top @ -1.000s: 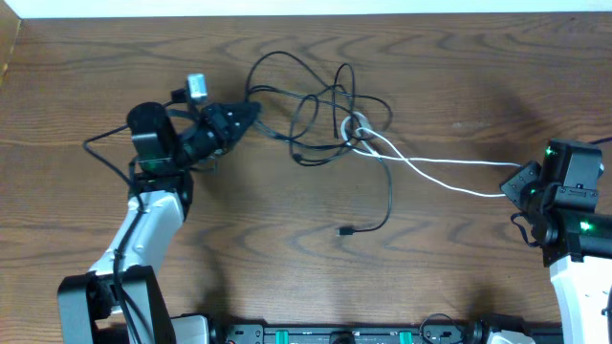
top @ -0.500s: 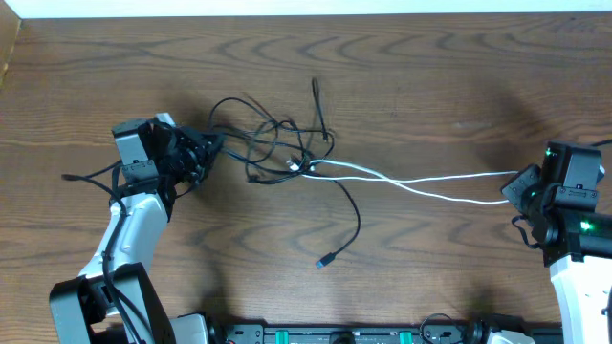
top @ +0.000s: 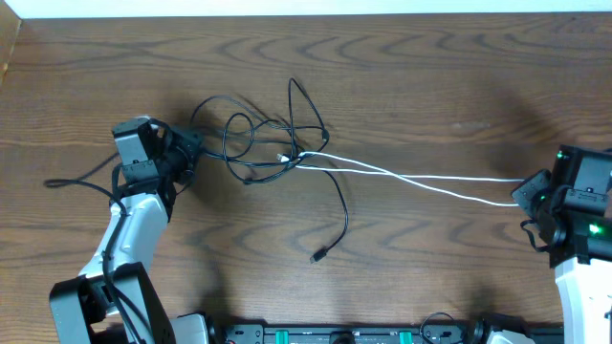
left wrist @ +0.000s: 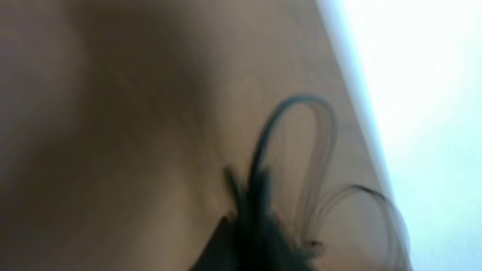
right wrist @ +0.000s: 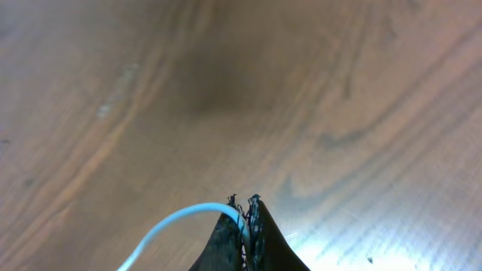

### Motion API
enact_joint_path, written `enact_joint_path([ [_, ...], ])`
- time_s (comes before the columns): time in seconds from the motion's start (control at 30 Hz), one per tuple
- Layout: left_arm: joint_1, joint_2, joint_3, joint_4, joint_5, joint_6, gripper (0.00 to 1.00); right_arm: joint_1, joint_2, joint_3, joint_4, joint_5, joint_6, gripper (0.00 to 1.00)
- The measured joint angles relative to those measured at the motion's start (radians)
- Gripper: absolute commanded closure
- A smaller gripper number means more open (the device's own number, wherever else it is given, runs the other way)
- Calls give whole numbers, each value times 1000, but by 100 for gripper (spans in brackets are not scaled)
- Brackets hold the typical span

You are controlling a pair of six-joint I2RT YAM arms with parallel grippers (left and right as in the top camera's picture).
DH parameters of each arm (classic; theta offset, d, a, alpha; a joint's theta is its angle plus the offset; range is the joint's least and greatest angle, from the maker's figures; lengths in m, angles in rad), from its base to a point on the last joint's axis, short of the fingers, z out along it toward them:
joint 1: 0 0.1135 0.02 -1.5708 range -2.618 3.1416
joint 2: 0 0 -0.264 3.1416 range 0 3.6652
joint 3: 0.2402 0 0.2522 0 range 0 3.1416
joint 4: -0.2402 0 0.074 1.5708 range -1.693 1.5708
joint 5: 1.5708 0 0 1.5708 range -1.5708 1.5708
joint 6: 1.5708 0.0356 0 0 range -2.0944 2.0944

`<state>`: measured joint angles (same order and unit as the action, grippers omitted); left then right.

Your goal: Untangle cables

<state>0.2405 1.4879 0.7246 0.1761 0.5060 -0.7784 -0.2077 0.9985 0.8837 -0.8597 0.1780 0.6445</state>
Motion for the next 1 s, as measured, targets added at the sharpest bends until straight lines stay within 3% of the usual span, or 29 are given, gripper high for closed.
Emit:
enact_joint_path([
  [0.13,-2,0,3,203,396,270,93,-11,-26,0,79,-131,-102,99],
  [0.27,-31,0,5,238,711,417,93,-10,-25,-1,253,-490,-270,99],
  [0.4,-88,0,5,240,840,488,93,32,8,-4,575,-951,-372,99],
  [0.47,-117,0,5,241,855,504,92,65,29,-2,729,-1092,-373,99],
  [0.6,-182,0,5,198,795,525,93,137,43,-1,890,-1254,-350,99],
  [0.7,-202,0,6,101,658,525,93,152,42,0,885,-1263,-333,99],
  [0.87,-204,0,7,-131,257,412,93,151,41,21,743,-1148,-320,99],
  [1.0,-204,1,5,-272,-99,285,93,131,37,127,471,-912,-346,99],
])
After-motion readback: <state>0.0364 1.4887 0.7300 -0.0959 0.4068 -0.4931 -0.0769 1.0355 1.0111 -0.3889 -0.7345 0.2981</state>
